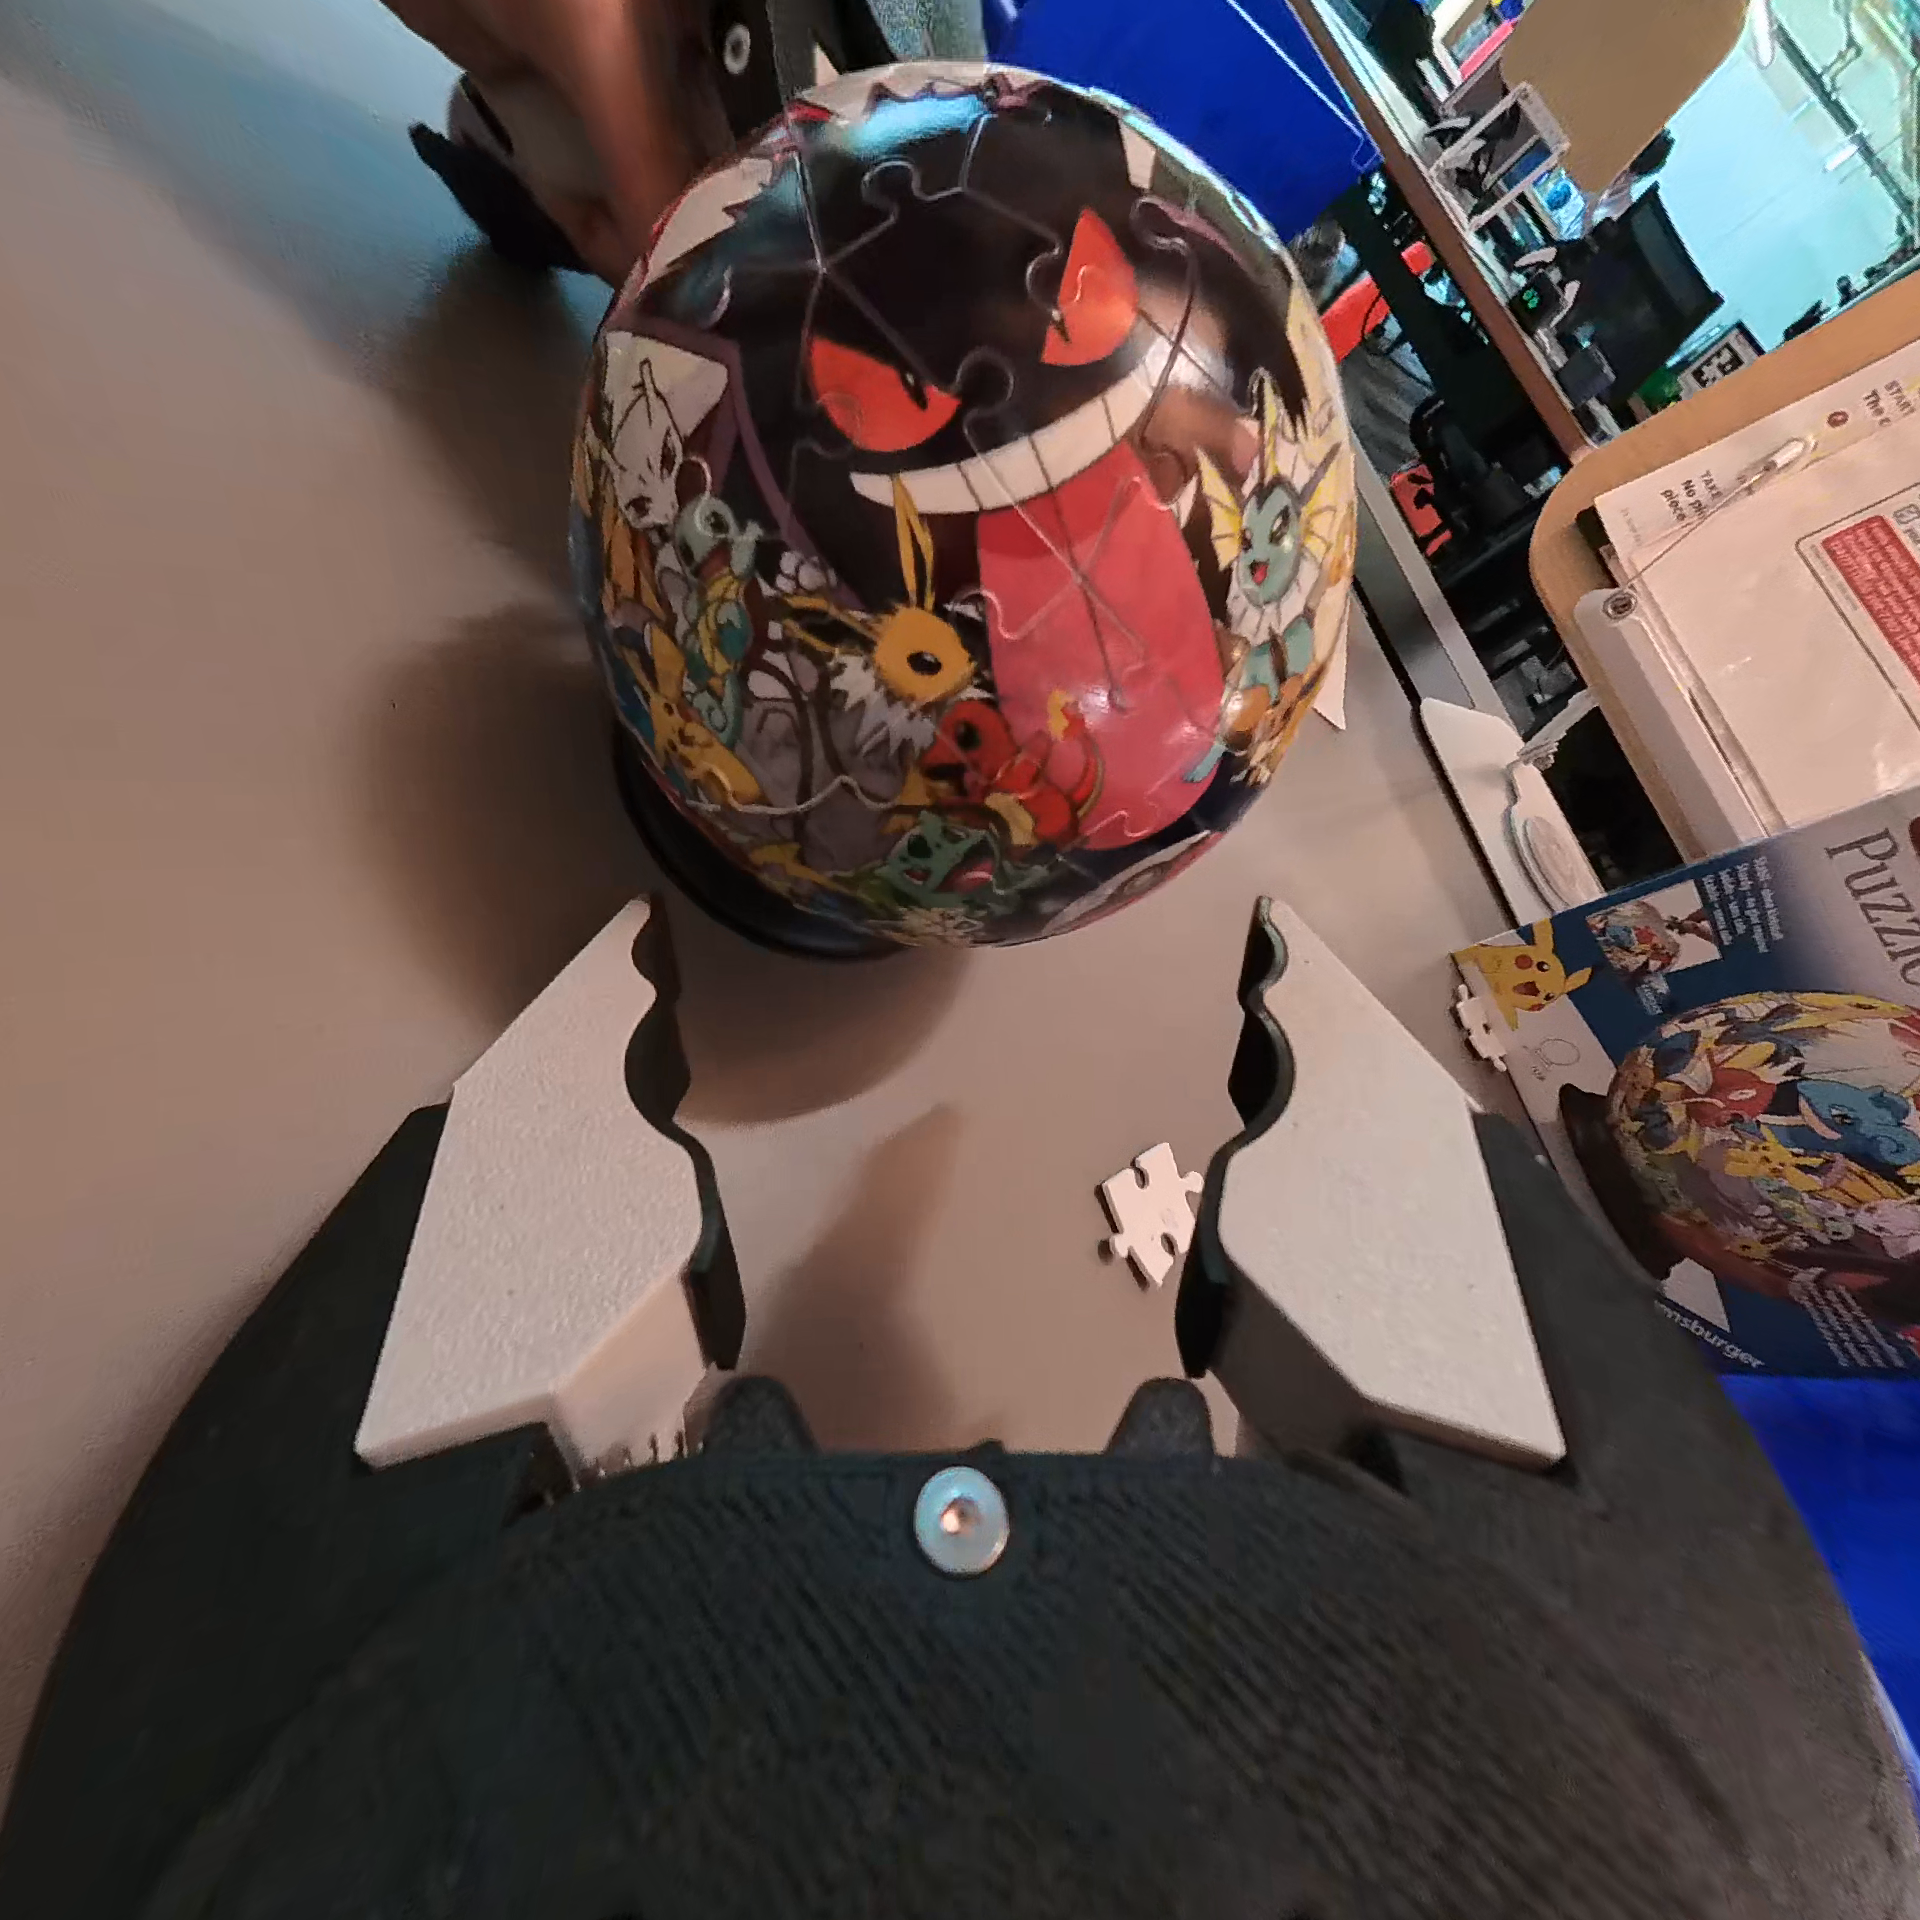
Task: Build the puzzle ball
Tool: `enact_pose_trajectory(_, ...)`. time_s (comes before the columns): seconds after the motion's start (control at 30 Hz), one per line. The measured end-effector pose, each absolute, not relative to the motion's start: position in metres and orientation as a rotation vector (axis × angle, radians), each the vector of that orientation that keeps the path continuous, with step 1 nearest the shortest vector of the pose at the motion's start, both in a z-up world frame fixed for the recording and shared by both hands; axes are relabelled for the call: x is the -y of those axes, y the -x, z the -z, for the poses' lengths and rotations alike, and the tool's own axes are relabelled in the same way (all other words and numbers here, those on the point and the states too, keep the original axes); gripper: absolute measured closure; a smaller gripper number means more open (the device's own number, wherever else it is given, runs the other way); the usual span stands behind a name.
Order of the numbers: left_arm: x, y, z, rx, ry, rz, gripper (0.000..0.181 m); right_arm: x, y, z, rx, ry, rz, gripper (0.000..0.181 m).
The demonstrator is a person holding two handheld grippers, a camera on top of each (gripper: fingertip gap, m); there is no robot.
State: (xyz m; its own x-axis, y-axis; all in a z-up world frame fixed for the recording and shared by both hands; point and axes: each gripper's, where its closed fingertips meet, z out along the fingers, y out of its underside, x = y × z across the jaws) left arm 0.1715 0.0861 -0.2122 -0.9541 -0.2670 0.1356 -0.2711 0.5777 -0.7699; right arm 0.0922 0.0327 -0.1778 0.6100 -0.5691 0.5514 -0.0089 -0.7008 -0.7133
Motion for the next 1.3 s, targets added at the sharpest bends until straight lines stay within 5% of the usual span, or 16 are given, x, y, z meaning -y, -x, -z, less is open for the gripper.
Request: enact_pose_trajectory(1.3,-0.06,-0.177,0.211,2.98,0.254,-1.304,0.056,-0.046,-0.095,0.182,-0.446,2.076,0.85,0.075)
